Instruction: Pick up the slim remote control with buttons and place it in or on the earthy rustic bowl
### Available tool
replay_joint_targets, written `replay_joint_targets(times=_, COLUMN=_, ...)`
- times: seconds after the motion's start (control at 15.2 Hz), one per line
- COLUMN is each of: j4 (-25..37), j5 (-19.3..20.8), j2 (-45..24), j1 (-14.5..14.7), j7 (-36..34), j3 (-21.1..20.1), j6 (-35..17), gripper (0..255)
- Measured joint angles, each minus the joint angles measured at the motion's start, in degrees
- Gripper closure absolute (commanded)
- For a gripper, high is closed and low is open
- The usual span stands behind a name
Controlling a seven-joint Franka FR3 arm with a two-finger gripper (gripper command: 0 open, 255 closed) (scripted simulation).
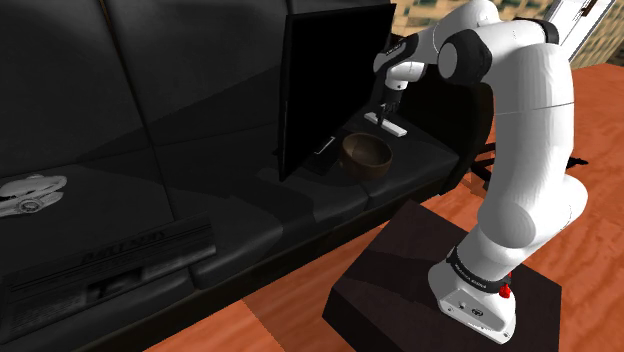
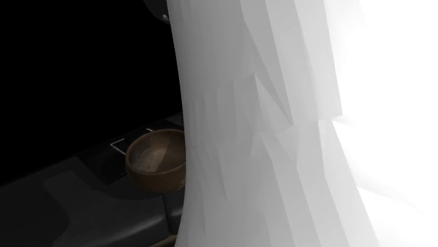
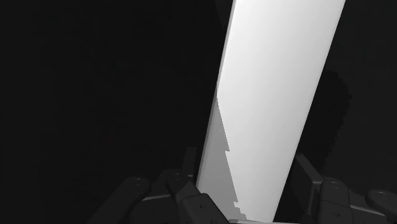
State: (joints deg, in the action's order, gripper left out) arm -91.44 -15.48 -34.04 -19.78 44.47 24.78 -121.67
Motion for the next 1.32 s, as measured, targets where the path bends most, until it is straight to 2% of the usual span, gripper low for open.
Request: replay_joint_targets(times=1.32, j4=7.6, j5=2.8, j2=5.4, j1=0.4, j7=-1.7, j3=1.7, j6=12.4, gripper=255)
